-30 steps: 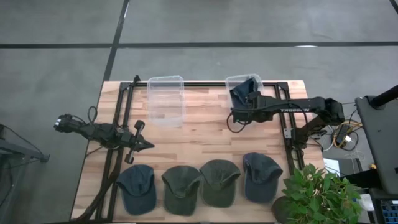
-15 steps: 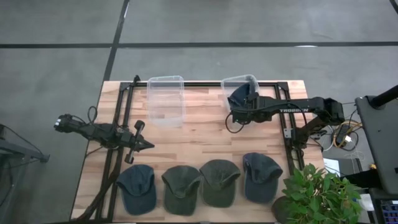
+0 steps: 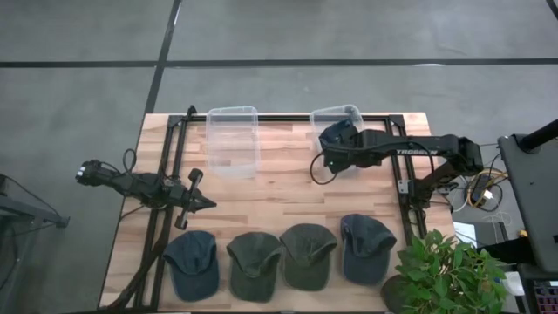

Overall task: Pick & Place hat
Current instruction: Put the right blue cap into the right transparent bin

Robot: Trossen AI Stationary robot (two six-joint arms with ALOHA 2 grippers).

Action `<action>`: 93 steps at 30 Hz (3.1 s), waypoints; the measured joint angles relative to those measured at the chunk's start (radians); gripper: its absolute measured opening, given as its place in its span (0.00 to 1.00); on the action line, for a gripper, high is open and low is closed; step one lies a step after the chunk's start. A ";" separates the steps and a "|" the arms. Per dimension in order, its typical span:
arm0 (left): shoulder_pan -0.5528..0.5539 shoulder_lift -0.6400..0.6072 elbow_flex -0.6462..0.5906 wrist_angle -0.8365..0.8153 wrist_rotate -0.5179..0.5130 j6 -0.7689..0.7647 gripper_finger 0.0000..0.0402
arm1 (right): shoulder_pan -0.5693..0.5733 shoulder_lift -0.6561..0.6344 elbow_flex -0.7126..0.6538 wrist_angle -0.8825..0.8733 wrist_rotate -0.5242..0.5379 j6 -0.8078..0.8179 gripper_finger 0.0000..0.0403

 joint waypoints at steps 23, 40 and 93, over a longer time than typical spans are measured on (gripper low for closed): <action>0.000 0.000 0.000 0.000 0.000 0.000 0.00 | 0.381 0.033 0.105 0.035 -0.480 0.280 0.61; 0.000 0.000 0.000 0.000 0.000 0.000 0.00 | 0.603 0.308 0.122 0.162 -0.741 0.558 0.59; 0.000 0.000 0.000 0.000 0.000 0.000 0.00 | 0.629 0.346 0.143 -0.059 -0.773 0.509 0.03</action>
